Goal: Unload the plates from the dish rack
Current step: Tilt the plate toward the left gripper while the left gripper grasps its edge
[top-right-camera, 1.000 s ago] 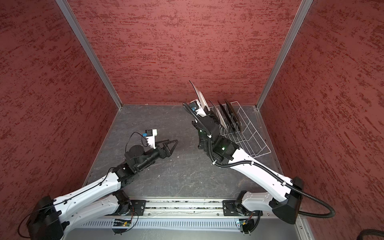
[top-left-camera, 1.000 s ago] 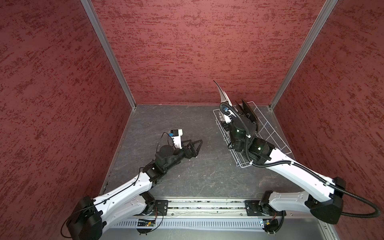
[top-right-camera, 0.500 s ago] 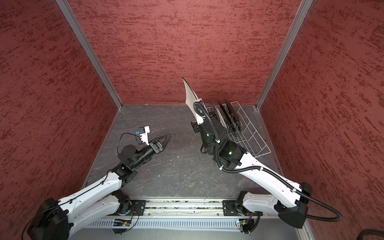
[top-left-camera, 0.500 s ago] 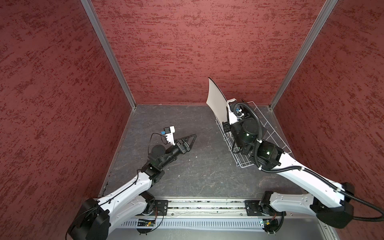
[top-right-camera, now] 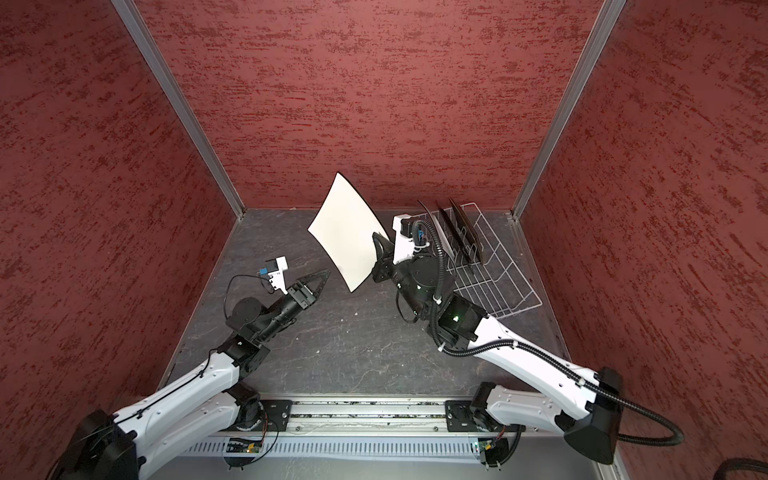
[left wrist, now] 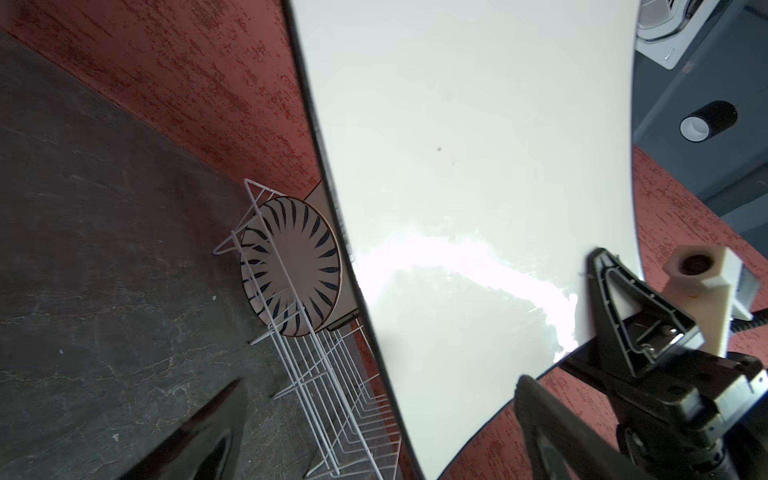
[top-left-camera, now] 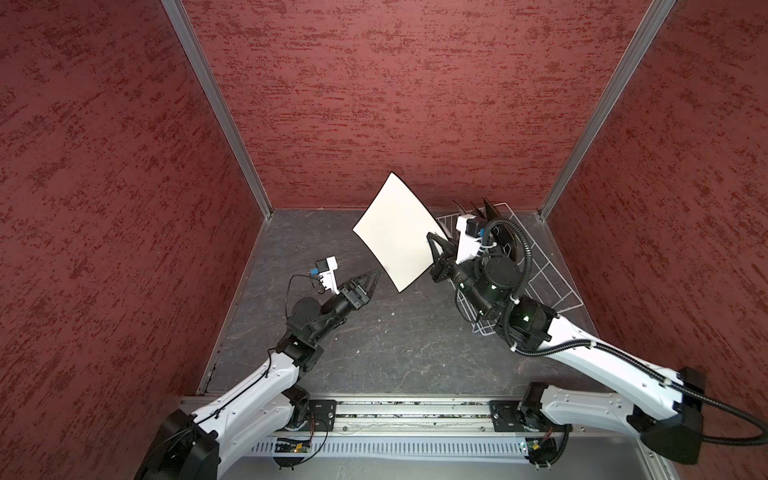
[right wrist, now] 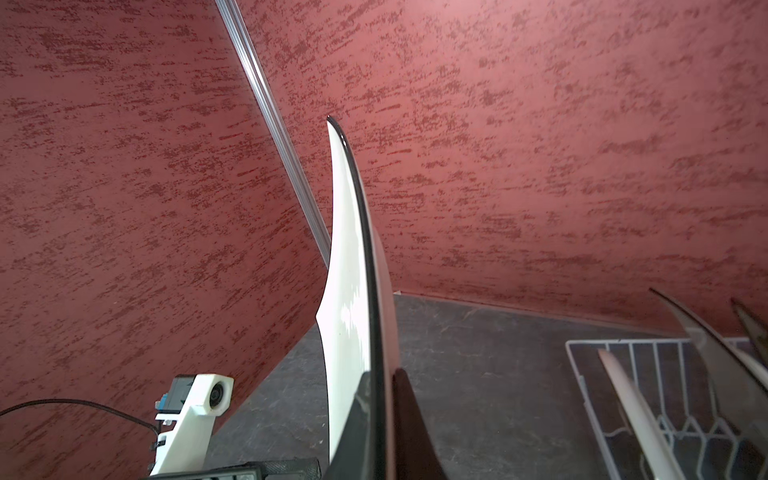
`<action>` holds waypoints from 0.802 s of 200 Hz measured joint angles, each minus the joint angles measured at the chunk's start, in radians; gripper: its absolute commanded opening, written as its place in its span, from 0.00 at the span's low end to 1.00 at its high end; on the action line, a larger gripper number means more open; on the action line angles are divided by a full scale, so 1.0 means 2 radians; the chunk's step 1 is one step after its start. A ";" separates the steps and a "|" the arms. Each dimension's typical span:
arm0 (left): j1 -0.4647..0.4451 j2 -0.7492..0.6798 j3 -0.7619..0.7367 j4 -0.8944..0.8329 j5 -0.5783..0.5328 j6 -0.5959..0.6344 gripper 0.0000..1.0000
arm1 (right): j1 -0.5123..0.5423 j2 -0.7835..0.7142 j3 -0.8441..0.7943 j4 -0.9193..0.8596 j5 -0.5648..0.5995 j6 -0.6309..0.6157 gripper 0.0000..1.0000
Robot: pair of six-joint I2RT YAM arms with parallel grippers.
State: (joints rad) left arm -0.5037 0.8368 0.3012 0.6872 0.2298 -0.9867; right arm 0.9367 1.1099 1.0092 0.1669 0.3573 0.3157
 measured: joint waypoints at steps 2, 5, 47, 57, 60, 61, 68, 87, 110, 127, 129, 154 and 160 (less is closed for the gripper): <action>0.000 -0.002 -0.001 0.001 0.000 -0.001 1.00 | -0.001 0.000 -0.002 0.001 -0.001 0.004 0.00; 0.001 -0.005 -0.004 0.003 0.000 -0.001 0.99 | -0.002 0.000 -0.006 0.003 -0.003 0.009 0.00; 0.029 -0.032 -0.030 0.011 0.002 -0.024 0.99 | -0.016 -0.003 -0.047 0.051 -0.025 0.076 0.00; 0.038 -0.034 -0.034 0.013 0.003 -0.029 0.99 | -0.022 -0.005 -0.056 0.061 -0.031 0.091 0.00; 0.040 -0.034 -0.035 0.013 0.004 -0.031 1.00 | -0.024 -0.006 -0.059 0.064 -0.033 0.096 0.00; 0.041 -0.034 -0.035 0.014 0.004 -0.032 1.00 | -0.025 -0.006 -0.060 0.065 -0.034 0.098 0.00; 0.045 -0.034 -0.036 0.014 0.006 -0.036 0.99 | -0.030 -0.008 -0.067 0.072 -0.039 0.109 0.00; 0.051 -0.032 -0.036 0.017 0.010 -0.041 1.00 | -0.043 -0.009 -0.080 0.088 -0.051 0.137 0.00; 0.053 -0.024 -0.036 0.028 0.019 -0.045 1.00 | -0.056 -0.009 -0.087 0.094 -0.069 0.164 0.00; 0.054 -0.015 -0.036 0.039 0.025 -0.049 0.97 | -0.065 -0.009 -0.091 0.105 -0.084 0.182 0.00; 0.054 -0.015 -0.036 0.040 0.026 -0.048 0.97 | -0.066 -0.009 -0.092 0.106 -0.086 0.184 0.00; 0.060 -0.002 -0.036 0.055 0.031 -0.054 0.90 | -0.075 -0.008 -0.104 0.130 -0.110 0.211 0.00; 0.062 0.003 -0.036 0.062 0.033 -0.057 0.88 | -0.078 -0.007 -0.107 0.136 -0.116 0.219 0.00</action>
State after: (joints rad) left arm -0.3798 0.8436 0.2283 0.8108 0.2955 -1.1015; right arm 0.7815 1.0958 0.7959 0.4385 0.1257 0.7528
